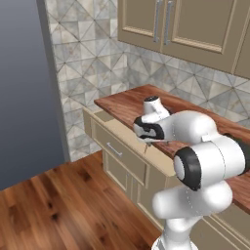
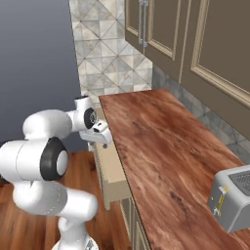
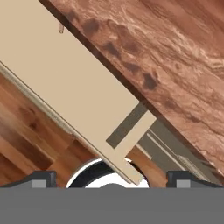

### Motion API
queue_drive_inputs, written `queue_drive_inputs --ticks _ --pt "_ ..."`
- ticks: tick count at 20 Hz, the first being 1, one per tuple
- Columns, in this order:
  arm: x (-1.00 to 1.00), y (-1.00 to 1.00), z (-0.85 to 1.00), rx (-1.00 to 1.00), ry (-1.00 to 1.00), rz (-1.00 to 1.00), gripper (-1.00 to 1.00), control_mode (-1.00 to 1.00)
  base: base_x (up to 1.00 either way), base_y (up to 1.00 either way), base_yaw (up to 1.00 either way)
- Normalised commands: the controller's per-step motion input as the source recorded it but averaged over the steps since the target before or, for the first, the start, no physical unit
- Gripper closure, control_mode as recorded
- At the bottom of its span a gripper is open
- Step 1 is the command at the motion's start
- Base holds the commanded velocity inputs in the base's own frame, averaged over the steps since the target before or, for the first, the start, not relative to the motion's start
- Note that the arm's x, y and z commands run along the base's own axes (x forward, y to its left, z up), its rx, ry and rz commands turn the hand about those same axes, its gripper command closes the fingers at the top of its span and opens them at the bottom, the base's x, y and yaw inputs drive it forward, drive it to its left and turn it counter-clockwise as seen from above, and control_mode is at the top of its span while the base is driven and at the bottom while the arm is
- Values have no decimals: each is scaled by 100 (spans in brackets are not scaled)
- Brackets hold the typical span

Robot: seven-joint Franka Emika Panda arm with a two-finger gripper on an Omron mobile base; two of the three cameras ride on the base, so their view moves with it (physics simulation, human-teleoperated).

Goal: Take a straw from the drawer in front and place it inside the glass cup on the dining counter.

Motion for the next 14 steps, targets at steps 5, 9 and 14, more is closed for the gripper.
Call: queue_drive_inputs --ticks 5,9,14 --pt "28 0 -11 0 0 -33 -100 -100 0 0 0" --pt "22 0 -27 0 1 -36 -100 -100 0 0 0" --pt "3 0 -40 6 0 -24 -100 -100 0 0 0"
